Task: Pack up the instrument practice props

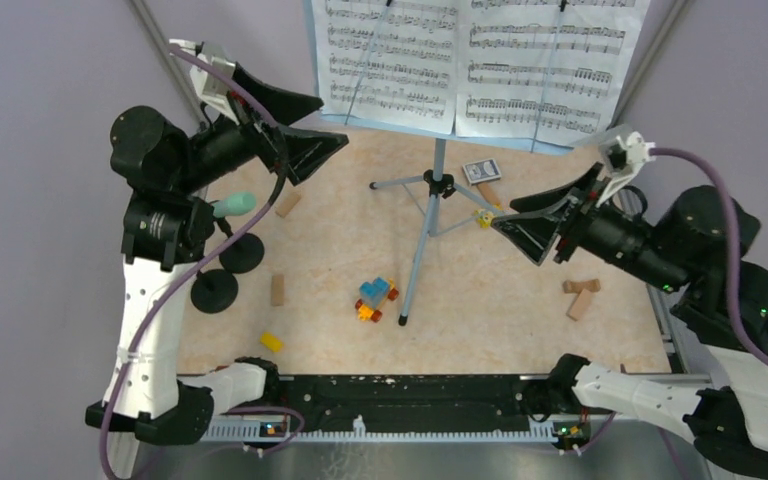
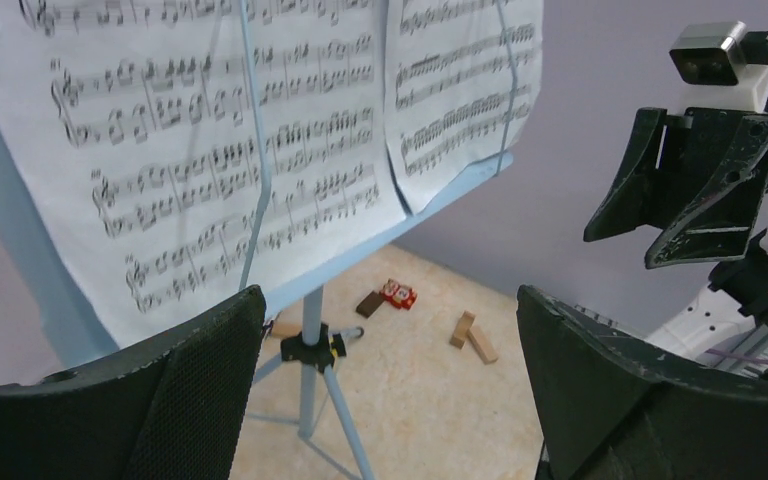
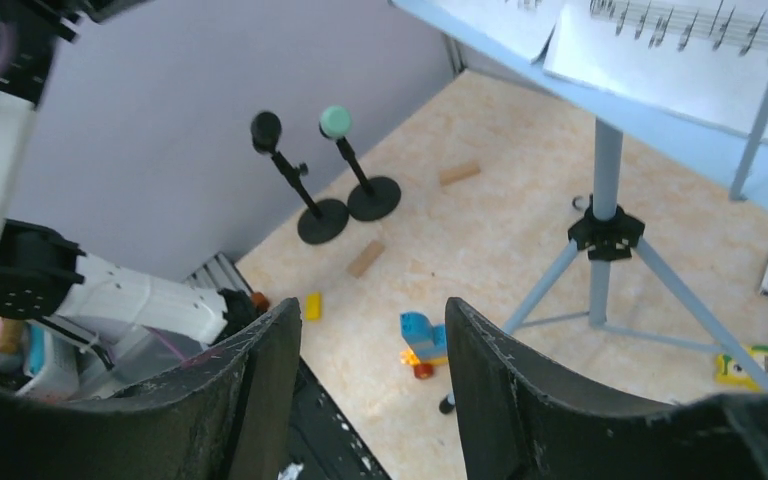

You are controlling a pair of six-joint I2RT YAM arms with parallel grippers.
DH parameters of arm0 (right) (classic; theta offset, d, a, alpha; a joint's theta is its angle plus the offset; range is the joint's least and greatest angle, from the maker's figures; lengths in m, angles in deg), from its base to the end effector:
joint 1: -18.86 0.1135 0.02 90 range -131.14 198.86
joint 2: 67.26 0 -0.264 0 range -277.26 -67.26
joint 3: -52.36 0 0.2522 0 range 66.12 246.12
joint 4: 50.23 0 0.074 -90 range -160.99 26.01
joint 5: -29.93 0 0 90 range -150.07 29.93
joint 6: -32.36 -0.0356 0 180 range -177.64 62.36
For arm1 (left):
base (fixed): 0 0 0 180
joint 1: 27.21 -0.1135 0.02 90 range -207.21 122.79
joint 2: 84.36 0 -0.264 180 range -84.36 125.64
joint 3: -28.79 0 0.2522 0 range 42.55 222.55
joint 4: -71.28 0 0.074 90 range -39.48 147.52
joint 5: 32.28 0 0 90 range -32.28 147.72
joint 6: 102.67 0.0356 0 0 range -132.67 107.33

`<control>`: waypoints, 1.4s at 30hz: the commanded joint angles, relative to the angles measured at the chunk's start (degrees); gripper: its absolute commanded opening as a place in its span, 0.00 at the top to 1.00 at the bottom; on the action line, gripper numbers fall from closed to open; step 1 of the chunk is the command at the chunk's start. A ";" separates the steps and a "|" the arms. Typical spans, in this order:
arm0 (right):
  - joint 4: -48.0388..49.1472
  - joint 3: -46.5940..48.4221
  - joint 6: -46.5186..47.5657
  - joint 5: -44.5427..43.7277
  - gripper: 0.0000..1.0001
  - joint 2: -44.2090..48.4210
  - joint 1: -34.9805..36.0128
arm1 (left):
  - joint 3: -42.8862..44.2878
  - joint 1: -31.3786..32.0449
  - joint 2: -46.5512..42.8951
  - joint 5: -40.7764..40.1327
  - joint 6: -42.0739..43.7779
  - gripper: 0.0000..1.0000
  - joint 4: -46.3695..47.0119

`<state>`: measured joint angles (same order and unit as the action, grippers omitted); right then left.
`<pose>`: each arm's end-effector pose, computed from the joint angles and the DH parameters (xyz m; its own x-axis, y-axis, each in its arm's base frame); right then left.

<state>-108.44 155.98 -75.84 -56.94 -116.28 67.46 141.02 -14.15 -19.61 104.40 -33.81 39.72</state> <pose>0.0662 0.0780 0.5115 -0.2847 0.1486 -0.9470 -0.7328 0.6032 0.3150 0.1622 -0.0642 0.5652 -0.0525 -0.2418 -0.9689 0.8766 0.4535 -0.1607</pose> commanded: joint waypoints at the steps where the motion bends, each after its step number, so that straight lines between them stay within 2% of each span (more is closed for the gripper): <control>1: -3.23 8.26 -0.18 -0.20 0.46 -2.11 0.49 | 5.25 -0.22 3.62 5.13 -6.65 0.01 17.09; 5: -4.10 14.42 0.29 -6.61 0.46 -3.58 0.53 | 14.37 2.39 10.37 1.93 -6.48 0.01 16.41; 9: -3.14 17.18 1.77 -11.55 0.46 -2.95 0.53 | 24.65 13.16 16.81 -7.16 3.98 0.01 7.19; 14: -5.18 20.36 3.56 -12.63 0.46 -3.33 0.53 | 27.00 19.57 20.13 -10.53 6.93 0.01 5.96; 18: -5.60 19.00 5.55 -11.69 0.46 -2.67 0.53 | 29.23 22.40 22.01 -10.88 9.09 0.01 6.66; 23: -2.87 13.12 11.42 -7.17 0.46 -0.14 0.53 | 27.86 22.79 23.33 -2.14 13.80 0.02 14.11; 30: -0.67 6.30 13.85 -5.39 0.44 2.24 0.53 | 19.12 22.91 22.18 -2.73 11.63 0.02 36.44; 35: -0.57 5.23 14.17 -5.42 0.44 2.51 0.53 | 23.65 23.05 26.17 -10.76 8.22 0.02 37.86; 42: 1.09 2.86 14.15 -5.57 0.44 4.52 0.53 | 27.12 23.98 30.94 -14.56 2.53 0.02 38.21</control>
<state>-110.58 159.70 -62.50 -62.95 -113.24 67.48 166.25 8.84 9.59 93.38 -26.97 74.69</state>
